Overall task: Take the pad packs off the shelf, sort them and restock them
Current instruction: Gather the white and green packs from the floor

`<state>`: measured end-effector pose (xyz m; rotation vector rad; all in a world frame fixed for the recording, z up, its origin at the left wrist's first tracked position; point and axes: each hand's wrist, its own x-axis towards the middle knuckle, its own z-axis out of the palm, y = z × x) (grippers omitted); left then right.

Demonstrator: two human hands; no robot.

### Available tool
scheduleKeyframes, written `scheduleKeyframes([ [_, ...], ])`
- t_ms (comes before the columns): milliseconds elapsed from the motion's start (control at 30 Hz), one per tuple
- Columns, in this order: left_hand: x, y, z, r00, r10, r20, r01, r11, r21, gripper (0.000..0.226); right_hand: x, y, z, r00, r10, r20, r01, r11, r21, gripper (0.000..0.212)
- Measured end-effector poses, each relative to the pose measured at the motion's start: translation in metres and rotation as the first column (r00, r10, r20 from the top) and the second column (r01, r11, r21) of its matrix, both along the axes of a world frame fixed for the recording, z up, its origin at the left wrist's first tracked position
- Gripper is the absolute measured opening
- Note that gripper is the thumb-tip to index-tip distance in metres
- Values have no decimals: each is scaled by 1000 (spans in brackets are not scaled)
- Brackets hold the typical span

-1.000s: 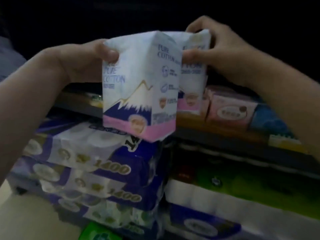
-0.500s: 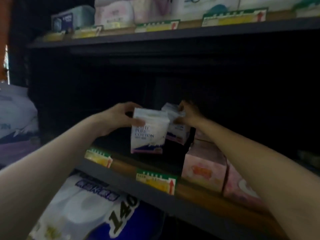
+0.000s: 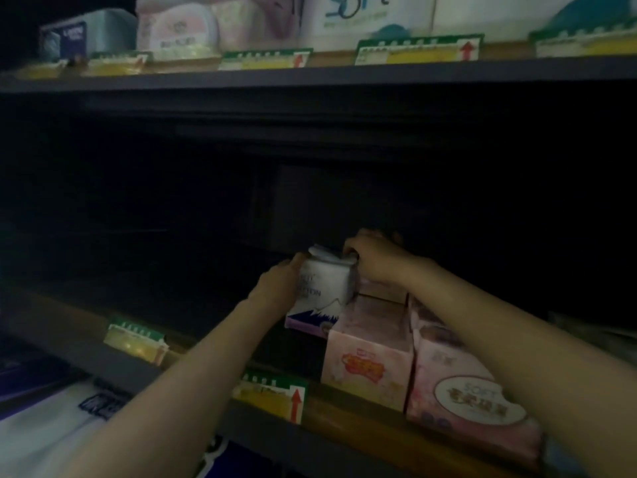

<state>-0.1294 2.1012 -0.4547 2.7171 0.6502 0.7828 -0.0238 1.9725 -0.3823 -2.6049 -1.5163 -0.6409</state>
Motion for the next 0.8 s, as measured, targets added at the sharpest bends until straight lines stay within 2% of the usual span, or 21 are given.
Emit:
scheduleKeyframes([
  [100, 3, -6, 0, 990, 139, -9, -139, 990, 8, 67, -8, -23, 3, 999, 45, 17, -45, 998, 54, 29],
  [167, -12, -13, 8, 981, 192, 38, -192, 981, 3, 65, -19, -43, 3, 995, 103, 18, -104, 988, 115, 32],
  [267, -41, -36, 16, 928, 218, 303, -235, 972, 20, 55, -44, -78, -5, 977, 213, -15, -207, 961, 186, 37],
  [367, -68, -78, 7, 777, 10, 630, -116, 985, 128, 41, -71, -113, -22, 963, 266, 47, -270, 942, 200, 35],
  [433, -83, -108, -12, 693, -167, 701, -11, 970, 242, 35, -90, -139, -40, 956, 278, 91, -292, 931, 218, 33],
  [500, -97, -137, -39, 662, -337, 669, 116, 929, 353, 34, -110, -169, -64, 960, 271, 73, -281, 929, 241, 33],
  [567, -111, -163, -76, 674, -486, 556, 251, 859, 445, 32, -130, -199, -97, 957, 290, 21, -288, 932, 218, 31],
  [633, -124, -185, -122, 692, -577, 433, 369, 799, 476, 32, -145, -225, -139, 946, 320, -60, -306, 938, 164, 29],
  [733, -141, -213, -204, 777, -586, 230, 488, 792, 368, 32, -158, -259, -226, 916, 250, -314, -234, 968, 86, 30],
  [800, -152, -229, -262, 809, -587, 32, 559, 784, 270, 32, -167, -279, -293, 858, 122, -499, -186, 979, -81, 33],
])
